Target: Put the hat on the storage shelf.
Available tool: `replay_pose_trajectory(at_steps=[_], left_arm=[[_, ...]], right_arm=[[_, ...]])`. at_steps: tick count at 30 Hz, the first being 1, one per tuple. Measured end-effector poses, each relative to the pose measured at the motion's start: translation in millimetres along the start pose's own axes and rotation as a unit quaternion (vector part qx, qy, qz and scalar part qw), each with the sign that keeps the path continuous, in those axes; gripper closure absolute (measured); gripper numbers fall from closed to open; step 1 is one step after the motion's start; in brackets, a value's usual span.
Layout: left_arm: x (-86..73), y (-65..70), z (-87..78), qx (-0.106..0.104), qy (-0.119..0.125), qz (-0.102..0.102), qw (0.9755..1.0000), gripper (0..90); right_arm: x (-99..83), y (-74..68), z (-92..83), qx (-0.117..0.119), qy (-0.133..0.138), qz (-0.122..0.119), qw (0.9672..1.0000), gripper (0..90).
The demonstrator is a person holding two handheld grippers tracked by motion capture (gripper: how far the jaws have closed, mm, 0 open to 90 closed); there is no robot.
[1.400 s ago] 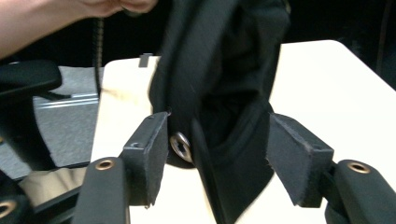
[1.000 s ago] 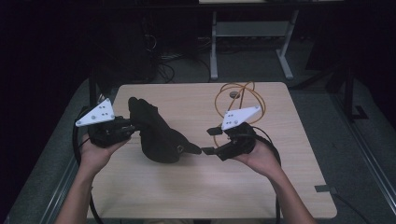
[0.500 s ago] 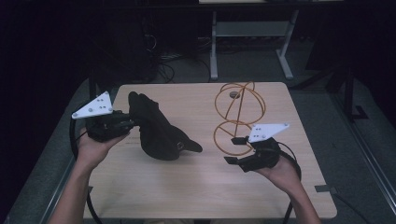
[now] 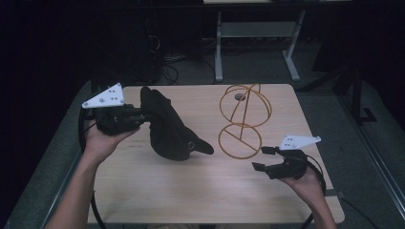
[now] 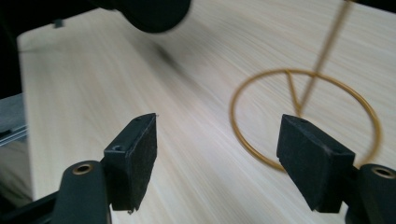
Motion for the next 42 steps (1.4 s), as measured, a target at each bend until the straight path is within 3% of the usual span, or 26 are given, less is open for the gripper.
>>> replay_pose_trajectory(at_steps=[5, 23, 27, 29, 36, 38, 41, 42], left_arm=[[14.9, 0.4, 10.4, -0.015, 0.000, 0.008, 0.9999, 84.9], [71.5, -2.1, 56.7, -0.077, -0.010, 0.018, 0.9968, 84.8], [92.8, 0.6, 60.7, -0.117, 0.001, 0.003, 0.9931, 84.9], [102.0, 1.0, 65.0, -0.118, -0.012, 0.013, 0.9928, 84.8], [130.3, 2.2, 100.7, -0.147, -0.049, 0.013, 0.9878, 84.7], [135.5, 1.8, 111.6, -0.152, -0.051, 0.004, 0.9871, 84.6], [144.9, 0.8, 133.2, -0.156, -0.053, -0.027, 0.9859, 84.6], [147.9, 1.0, 141.8, -0.163, -0.048, -0.042, 0.9845, 84.6]], right_arm=[[-11.9, 12.8, -3.2, -0.029, -0.013, 0.009, 0.9994, 26.6], [-31.0, 28.2, -10.0, -0.071, -0.031, 0.019, 0.9968, 25.5], [-32.9, 30.8, -14.2, -0.082, -0.026, 0.021, 0.9960, 25.6], [-35.7, 32.2, -14.9, -0.087, -0.028, 0.023, 0.9956, 25.5], [-35.5, 35.2, -20.7, -0.100, -0.010, 0.027, 0.9945, 25.1], [-35.8, 35.9, -21.7, -0.103, -0.006, 0.029, 0.9942, 25.1], [-38.3, 37.0, -23.2, -0.109, -0.002, 0.035, 0.9934, 25.1], [-38.3, 37.0, -23.2, -0.109, -0.002, 0.035, 0.9934, 25.1]])
Point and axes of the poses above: each handheld gripper's, and its own axes: z roughly forward along the jaws, x roughly out of its top, y roughly to its right, the point moved 5 cm from there along z, roughly forward along the jaws, and after that the axes turned 5 degrees about -z, right-handed, at the moved point
